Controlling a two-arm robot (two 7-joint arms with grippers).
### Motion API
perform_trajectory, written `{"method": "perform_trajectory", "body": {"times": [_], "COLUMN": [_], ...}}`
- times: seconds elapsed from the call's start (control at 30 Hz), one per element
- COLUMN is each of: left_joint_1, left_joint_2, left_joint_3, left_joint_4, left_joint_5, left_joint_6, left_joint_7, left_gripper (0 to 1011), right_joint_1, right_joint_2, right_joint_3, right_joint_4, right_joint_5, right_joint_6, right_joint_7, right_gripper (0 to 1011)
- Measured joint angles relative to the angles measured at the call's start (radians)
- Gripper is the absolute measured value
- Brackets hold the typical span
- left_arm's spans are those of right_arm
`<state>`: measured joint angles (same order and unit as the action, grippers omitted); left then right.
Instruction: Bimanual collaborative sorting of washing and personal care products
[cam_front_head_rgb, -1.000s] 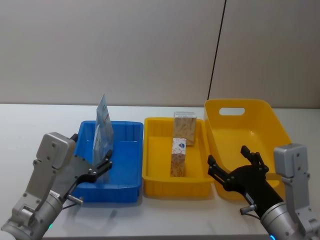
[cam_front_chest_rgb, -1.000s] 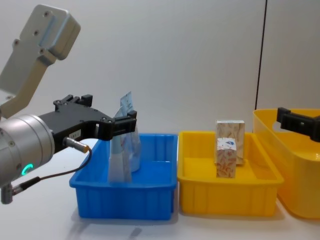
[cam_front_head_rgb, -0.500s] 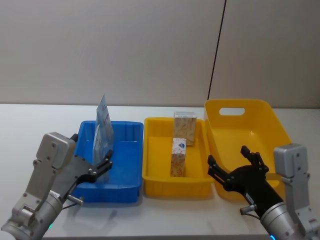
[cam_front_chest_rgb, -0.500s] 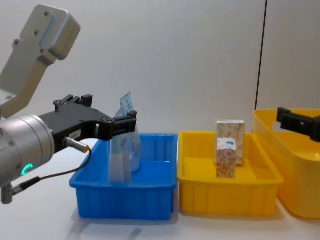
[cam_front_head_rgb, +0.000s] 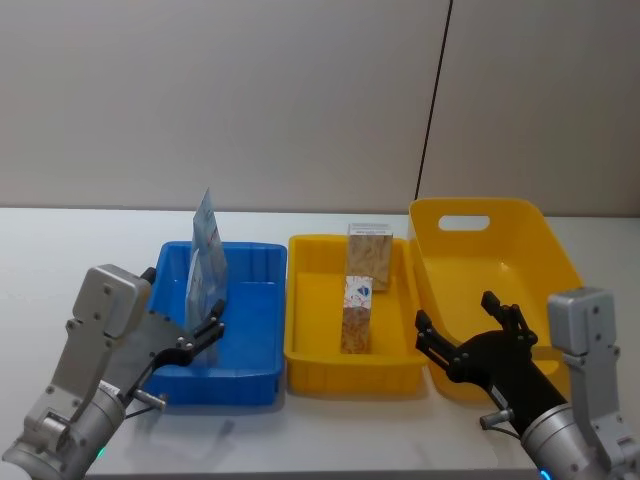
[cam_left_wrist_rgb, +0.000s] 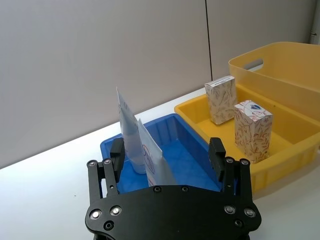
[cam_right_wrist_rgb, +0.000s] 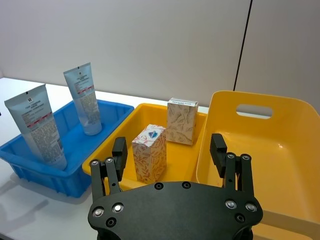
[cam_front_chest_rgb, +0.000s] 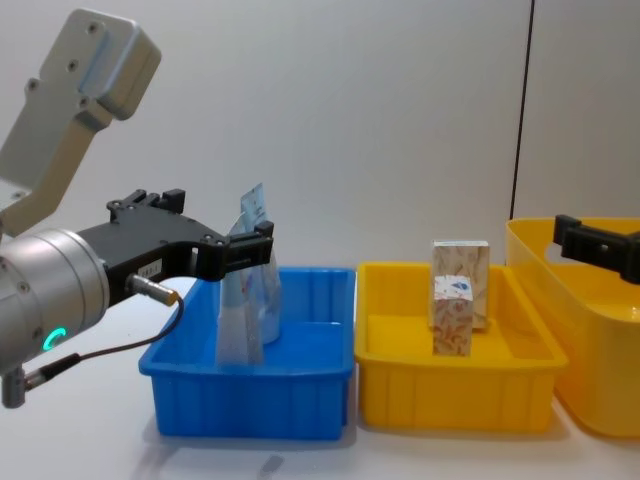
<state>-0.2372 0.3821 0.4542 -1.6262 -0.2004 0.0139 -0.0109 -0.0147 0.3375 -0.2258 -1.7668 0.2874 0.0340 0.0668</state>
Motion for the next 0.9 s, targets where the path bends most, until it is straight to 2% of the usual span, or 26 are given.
{"method": "perform_trajectory", "body": {"times": [0.9], "left_joint_1": [-0.001], "left_joint_2": [-0.001], "left_joint_3": [-0.005], "left_joint_4": [0.003], "left_joint_5": [-0.005], "left_joint_6": [0.001], "left_joint_7": [-0.007], "left_gripper": [1002], "right_joint_1": [0.0], "right_joint_2": [0.0], "right_joint_3": [0.0], "right_joint_4": [0.0], "right_joint_5": [0.0], "right_joint_6": [0.0], "right_joint_7": [0.0], "right_gripper": [1003]}}
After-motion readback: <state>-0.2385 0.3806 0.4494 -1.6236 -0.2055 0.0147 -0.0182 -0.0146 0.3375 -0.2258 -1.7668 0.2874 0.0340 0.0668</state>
